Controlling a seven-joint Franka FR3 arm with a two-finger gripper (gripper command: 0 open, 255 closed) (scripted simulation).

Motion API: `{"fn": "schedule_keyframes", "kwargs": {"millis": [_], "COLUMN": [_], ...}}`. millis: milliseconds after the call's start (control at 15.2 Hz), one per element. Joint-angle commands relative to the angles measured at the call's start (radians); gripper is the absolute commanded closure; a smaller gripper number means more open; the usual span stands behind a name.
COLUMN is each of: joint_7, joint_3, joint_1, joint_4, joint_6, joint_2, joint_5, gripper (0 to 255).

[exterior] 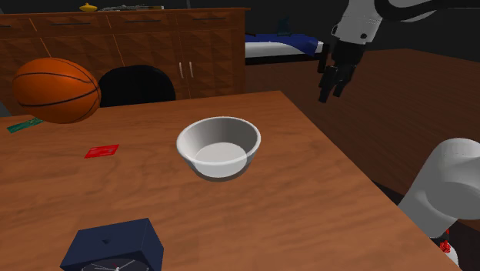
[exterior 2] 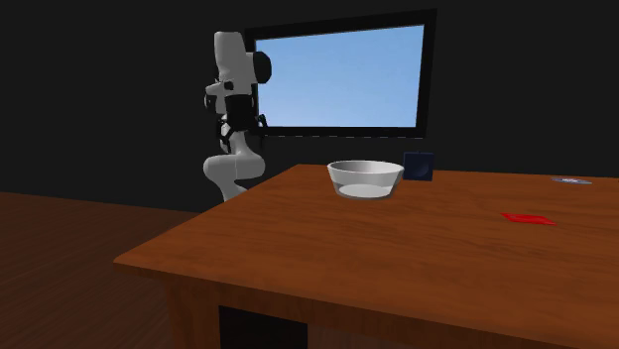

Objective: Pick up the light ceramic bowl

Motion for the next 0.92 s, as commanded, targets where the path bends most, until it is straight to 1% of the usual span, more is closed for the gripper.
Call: {"fn": "schedule_keyframes", "kwargs": {"millis": [0, 396, 858], "joint_7": [0.000, 0.028, 0.047], "joint_3": [0.000, 0.047, 0.097], "joint_1": [0.000, 0.061, 0.124], "joint_4": [0.000, 0.061, 0.177], "joint_6": [0.000, 0.099, 0.191], "joint_2": [0.000, 0.157, 0.352], "joint_5": [0.000, 0.098, 0.198], "gripper": [0, 0, 0]}}
